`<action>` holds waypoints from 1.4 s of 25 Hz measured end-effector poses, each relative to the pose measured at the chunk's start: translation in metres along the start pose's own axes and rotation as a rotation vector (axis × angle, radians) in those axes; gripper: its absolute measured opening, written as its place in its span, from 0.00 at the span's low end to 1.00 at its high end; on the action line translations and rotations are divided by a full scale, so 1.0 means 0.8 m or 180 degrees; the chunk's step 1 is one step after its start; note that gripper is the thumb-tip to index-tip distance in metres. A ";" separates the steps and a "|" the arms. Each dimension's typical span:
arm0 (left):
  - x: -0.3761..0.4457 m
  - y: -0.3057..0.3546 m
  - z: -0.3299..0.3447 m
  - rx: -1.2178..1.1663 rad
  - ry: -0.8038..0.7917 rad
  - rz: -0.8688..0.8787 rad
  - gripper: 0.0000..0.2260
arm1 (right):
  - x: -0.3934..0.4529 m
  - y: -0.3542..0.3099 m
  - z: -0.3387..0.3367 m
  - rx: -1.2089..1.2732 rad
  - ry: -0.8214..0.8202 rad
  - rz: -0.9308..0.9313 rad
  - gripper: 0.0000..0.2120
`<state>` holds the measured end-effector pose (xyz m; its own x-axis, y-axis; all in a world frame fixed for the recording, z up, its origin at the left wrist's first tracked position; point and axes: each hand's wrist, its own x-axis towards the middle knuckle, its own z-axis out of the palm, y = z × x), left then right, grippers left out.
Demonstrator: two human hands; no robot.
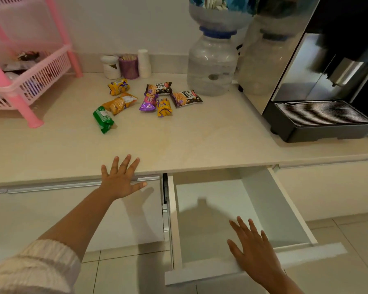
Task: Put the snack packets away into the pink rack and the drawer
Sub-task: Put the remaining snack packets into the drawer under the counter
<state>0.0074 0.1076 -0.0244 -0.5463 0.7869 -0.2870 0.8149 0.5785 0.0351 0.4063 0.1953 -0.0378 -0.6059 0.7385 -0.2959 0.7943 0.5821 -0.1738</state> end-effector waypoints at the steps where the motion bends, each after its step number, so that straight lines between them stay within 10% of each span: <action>1: -0.001 0.001 0.000 0.0014 -0.0013 0.0033 0.39 | 0.002 -0.004 -0.004 0.0160 0.0014 0.0011 0.29; 9: 0.017 -0.060 -0.020 -0.0652 -0.0072 -0.0570 0.40 | 0.106 -0.142 -0.063 0.1101 0.1042 -0.1125 0.23; 18: 0.054 -0.162 -0.029 -0.0670 0.0501 -0.0799 0.44 | 0.260 -0.317 -0.056 0.0430 0.0676 -0.1151 0.30; 35: 0.200 -0.215 -0.069 -0.0925 0.1344 0.0833 0.47 | 0.488 -0.451 -0.097 0.0378 0.1495 -0.1258 0.34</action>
<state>-0.2311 0.1459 -0.0233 -0.4122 0.8948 0.1716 0.8793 0.3414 0.3322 -0.1204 0.3000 -0.0173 -0.7881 0.5616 0.2521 0.4894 0.8200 -0.2969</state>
